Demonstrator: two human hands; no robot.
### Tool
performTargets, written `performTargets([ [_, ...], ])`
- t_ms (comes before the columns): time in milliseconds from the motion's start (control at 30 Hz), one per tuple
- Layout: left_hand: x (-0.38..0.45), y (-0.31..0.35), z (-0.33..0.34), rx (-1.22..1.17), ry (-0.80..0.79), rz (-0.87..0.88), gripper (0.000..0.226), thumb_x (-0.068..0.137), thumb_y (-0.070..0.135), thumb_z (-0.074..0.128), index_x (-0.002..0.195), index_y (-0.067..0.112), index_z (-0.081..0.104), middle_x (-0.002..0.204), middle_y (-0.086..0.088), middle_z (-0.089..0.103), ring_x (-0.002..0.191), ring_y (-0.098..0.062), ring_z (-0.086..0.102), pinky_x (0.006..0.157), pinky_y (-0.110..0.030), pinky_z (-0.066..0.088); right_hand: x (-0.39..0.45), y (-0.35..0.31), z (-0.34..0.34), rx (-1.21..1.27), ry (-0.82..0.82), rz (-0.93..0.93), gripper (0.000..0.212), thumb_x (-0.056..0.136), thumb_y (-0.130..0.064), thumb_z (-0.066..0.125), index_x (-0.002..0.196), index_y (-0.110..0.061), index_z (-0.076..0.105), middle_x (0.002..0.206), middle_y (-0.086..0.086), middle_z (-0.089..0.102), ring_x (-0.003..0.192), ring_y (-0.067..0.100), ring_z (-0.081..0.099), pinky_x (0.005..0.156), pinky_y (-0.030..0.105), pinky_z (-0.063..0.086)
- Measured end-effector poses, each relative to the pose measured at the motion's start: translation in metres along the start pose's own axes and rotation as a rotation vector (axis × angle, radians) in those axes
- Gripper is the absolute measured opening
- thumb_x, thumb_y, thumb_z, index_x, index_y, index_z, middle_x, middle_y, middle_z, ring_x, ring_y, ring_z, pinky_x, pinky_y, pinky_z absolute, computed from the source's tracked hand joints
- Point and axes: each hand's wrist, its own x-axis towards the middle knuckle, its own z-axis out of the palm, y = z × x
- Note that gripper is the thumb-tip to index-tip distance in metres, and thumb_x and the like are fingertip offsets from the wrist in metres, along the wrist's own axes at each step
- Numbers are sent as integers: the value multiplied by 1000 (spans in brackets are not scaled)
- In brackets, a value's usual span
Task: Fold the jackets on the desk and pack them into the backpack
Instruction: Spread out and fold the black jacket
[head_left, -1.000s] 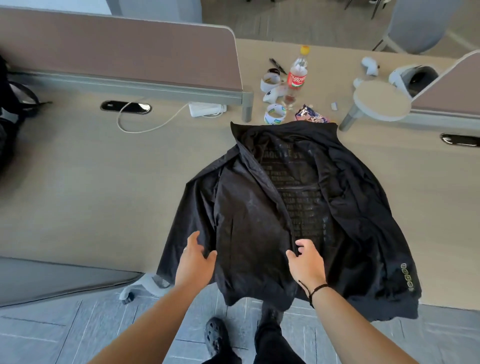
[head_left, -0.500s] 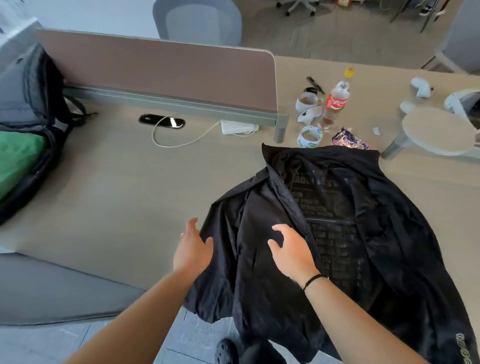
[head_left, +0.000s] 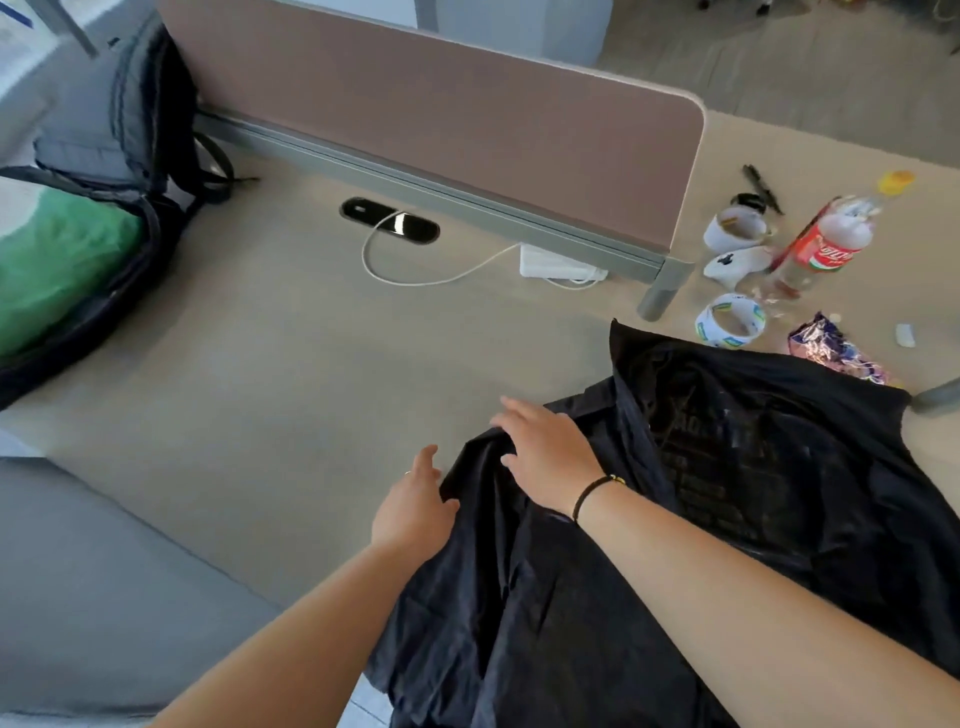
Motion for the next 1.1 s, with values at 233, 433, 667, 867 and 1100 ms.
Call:
performTargets([
  [233,27,-13,1,-129,-10,-49,63,93,7,54,148,27,33,88,4,67,85,-17,63,81,-37,55,68,1,29,-157,-49,-37,15,95,-35,60,108,-32,68,114,-10,63,114,19,55,99,39,33],
  [433,41,-19,-20,-390,-16,-73,52,98,11,54,143,33,39,101,5,59,87,-8,60,67,-16,47,84,5,15,16,-66,4,13,101,-33,51,95,-25,60,93,-6,66,90,25,61,88,37,40],
  [667,60,-43,-55,-298,-302,-22,70,90,28,73,146,40,33,111,2,70,92,-12,70,80,-31,59,122,9,-17,305,251,255,14,102,-28,50,99,-16,56,93,9,66,89,35,59,74,40,45],
  [867,82,-80,-102,-231,-219,-114,61,92,25,71,144,37,41,113,-4,70,95,-18,68,88,-32,53,124,20,-12,161,258,298,14,102,-28,50,100,-17,59,103,6,60,94,31,59,81,41,48],
  [1100,113,-120,-177,-62,-76,-134,63,90,35,74,145,34,43,127,-14,61,119,-26,58,98,-34,45,136,1,8,98,47,283,21,102,-34,50,95,-21,65,99,3,66,90,28,60,72,34,41],
])
